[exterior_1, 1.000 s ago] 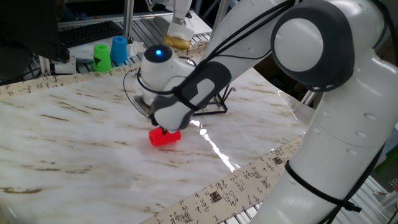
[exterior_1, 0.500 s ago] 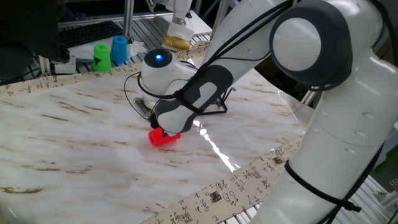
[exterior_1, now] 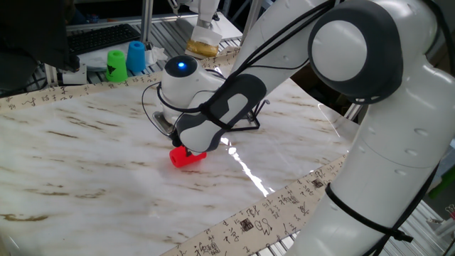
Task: Put the cup on the cup rack
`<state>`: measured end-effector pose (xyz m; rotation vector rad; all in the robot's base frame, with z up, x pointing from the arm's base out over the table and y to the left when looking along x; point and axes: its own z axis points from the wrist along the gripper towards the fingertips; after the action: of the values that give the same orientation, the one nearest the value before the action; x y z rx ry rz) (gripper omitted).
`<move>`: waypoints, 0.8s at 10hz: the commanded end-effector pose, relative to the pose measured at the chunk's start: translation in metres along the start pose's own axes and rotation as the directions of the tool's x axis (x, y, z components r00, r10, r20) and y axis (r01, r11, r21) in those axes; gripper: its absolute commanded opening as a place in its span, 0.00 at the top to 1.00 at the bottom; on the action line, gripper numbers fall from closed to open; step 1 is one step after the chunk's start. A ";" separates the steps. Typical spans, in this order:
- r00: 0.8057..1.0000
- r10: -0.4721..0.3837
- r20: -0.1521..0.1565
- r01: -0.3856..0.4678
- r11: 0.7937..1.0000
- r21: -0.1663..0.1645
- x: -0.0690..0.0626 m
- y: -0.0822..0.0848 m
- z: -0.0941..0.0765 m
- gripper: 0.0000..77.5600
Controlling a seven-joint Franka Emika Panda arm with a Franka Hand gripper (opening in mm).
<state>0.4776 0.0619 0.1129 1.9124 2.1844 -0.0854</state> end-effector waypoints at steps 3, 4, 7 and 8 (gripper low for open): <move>0.985 -0.133 0.106 0.123 0.987 0.101 0.005 -0.015 0.017 0.00; 0.981 -0.149 0.128 0.132 0.983 0.130 0.006 -0.014 0.018 0.00; 0.980 -0.154 0.126 0.135 0.980 0.147 0.006 -0.014 0.018 0.00; 0.981 -0.150 0.122 0.132 0.981 0.144 0.007 -0.014 0.019 0.00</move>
<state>0.4685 0.0619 0.0979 1.7994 2.2647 -0.3274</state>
